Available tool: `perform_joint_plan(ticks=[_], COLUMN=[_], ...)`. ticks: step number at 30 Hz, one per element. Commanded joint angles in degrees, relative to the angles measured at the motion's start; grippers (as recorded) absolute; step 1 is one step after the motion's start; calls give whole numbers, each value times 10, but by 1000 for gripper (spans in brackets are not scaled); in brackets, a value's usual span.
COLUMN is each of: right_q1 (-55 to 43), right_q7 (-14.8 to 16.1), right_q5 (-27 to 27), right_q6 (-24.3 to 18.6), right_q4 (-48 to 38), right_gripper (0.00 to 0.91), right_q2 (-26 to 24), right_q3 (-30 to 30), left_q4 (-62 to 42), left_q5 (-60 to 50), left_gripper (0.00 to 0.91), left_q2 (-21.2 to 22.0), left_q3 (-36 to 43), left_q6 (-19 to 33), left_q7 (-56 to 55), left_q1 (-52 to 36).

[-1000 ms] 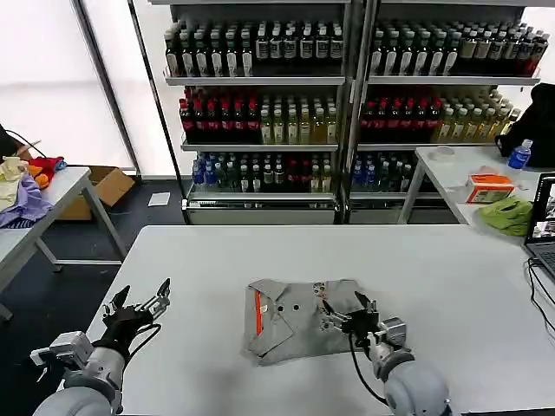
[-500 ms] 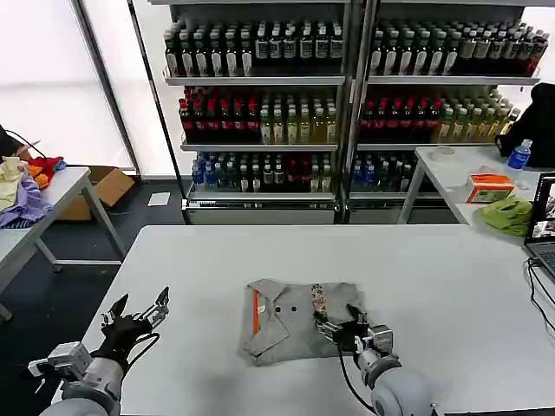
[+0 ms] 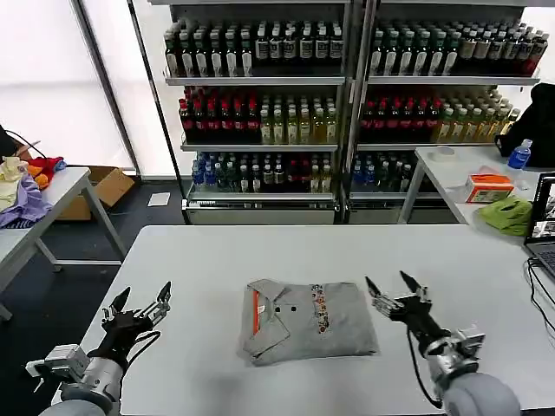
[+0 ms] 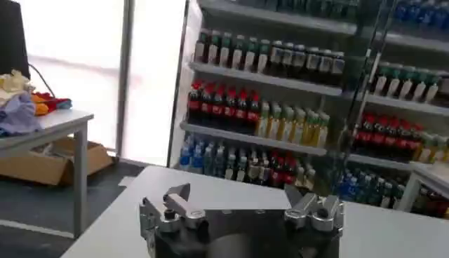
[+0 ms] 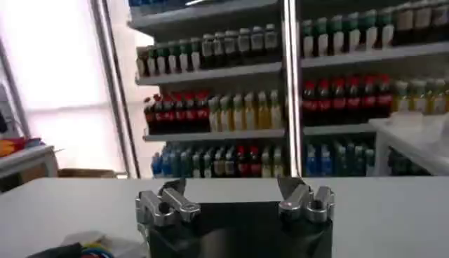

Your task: Fold and organize the clothes.

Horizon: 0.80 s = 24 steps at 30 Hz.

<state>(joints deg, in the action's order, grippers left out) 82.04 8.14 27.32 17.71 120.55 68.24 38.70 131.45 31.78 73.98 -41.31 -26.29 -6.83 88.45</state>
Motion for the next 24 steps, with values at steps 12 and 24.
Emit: perform_joint_plan(ticks=[12, 24], right_q1=[90, 119], right_q7=[102, 107], right_q5=[8, 26], right_q6=[-117, -107], right_q4=[-29, -27], right_gripper=[907, 907], right_q2=[60, 72], right_q3=[228, 258], left_q4=[-25, -44], left_q5=[-38, -35], left_gripper=[907, 907], left_q2=[4, 25], left_q3=[-21, -49], left_q6=[81, 121], left_q7=[124, 216], left_q1=[-6, -19])
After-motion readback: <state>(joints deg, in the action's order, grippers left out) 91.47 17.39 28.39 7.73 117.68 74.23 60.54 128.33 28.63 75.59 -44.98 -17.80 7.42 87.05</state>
